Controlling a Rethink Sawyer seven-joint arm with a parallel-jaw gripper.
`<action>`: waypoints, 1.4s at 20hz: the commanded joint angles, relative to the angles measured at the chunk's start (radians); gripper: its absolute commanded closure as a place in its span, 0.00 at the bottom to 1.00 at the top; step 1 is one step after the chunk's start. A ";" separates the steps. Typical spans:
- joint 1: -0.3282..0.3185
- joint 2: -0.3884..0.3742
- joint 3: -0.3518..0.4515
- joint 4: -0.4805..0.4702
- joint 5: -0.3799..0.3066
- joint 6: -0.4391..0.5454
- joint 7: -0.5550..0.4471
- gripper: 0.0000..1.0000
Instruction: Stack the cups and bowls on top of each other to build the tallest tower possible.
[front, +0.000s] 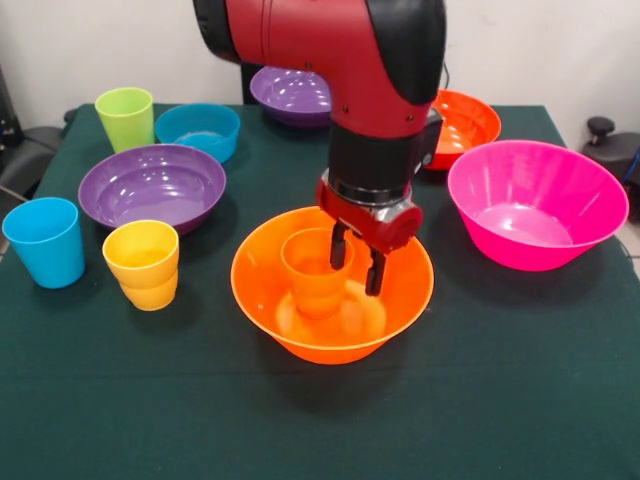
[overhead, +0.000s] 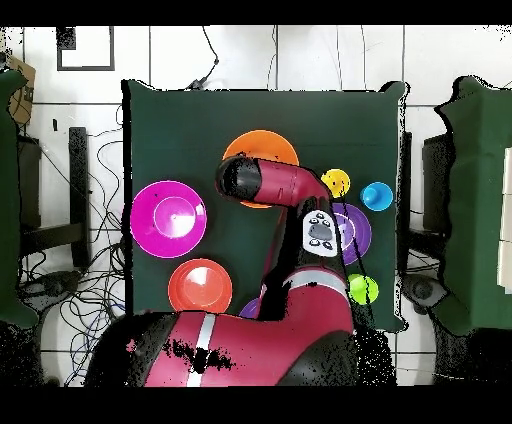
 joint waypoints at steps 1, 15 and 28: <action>0.022 -0.071 0.071 0.061 0.014 0.166 0.019 0.00; 0.013 -0.233 0.050 0.159 0.012 0.331 0.008 0.00; -0.020 -0.317 0.064 0.299 -0.003 0.319 -0.017 0.00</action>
